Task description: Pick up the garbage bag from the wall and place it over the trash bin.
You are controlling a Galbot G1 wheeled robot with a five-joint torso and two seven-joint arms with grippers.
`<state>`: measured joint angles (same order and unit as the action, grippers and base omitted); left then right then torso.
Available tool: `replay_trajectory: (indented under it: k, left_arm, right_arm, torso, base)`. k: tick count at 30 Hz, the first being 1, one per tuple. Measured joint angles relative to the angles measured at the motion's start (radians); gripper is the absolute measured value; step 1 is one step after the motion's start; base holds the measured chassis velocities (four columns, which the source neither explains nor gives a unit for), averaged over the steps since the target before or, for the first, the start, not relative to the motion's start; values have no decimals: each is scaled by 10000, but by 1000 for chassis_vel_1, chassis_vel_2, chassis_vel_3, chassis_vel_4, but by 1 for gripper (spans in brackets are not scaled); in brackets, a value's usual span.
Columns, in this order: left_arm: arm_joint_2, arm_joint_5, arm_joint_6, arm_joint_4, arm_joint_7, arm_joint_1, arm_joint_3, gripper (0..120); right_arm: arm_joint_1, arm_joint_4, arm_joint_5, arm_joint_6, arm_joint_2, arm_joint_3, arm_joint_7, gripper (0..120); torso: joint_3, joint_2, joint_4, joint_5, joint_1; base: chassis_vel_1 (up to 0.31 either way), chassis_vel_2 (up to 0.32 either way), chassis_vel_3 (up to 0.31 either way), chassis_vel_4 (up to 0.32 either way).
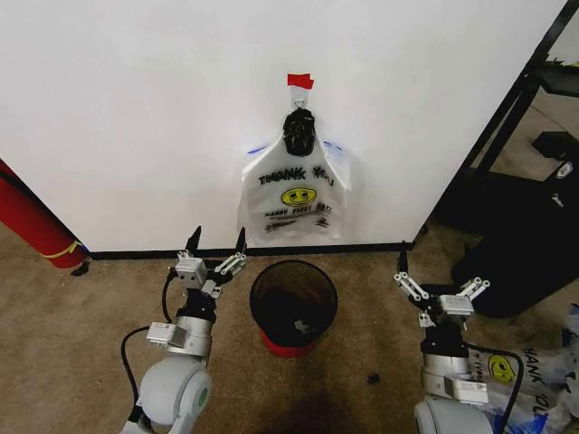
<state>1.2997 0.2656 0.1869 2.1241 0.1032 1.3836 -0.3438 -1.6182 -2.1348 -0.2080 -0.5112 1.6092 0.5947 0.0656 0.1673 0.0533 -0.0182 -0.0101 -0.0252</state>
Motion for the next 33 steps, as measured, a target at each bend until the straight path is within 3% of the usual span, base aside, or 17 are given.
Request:
replay_trajectory:
  k: [3,8,14,18,23,28,33]
  left_arm:
    - [-45,-264,-41,64,138,18,-25,100]
    - [37,-61,-136,348,-41,258,-262,100]
    - [357,343,-907,742,-271,643,-435,100]
    - [425,349,-1396,908,-294,740,-508,100]
    - [398,-32,-1339,983,-290,962,-578,100]
    - [222,-375,-1066,1207,-278,1229,-709,100]
    - [118,-604,-1011,1266,-265,1319,-770,100]
  right_arm:
    - [-67,18,-72,99,-2,68,-127,100]
    - [-152,-20,-108,1081,-6,-153,373,100]
    - [-294,-307,152,2040,-9,-645,476,100]
    - [15,-249,434,2339,-10,-767,478,100]
    - [530,-112,620,2434,-168,-867,61,100]
    - [2303,385,3463,3469,-1519,-2316,-326,100]
    - [3941,1277,5822,3788,-1841,-3117,-678,100]
  torso:
    - [0,0,0,-1,0]
    - [0,0,0,1,0]
    - [0,0,0,-1,0]
    - [-1,0,1,0,0]
    - [0,0,-1,0,0]
    - [0,0,2,0,0]
    - [1,0,1,0,0]
  base:
    - [0,0,0,0]
    - [0,0,0,0]
    - [0,0,0,0]
    - [0,0,0,0]
    - [0,0,0,0]
    - [0,0,0,0]
    - [0,0,0,0]
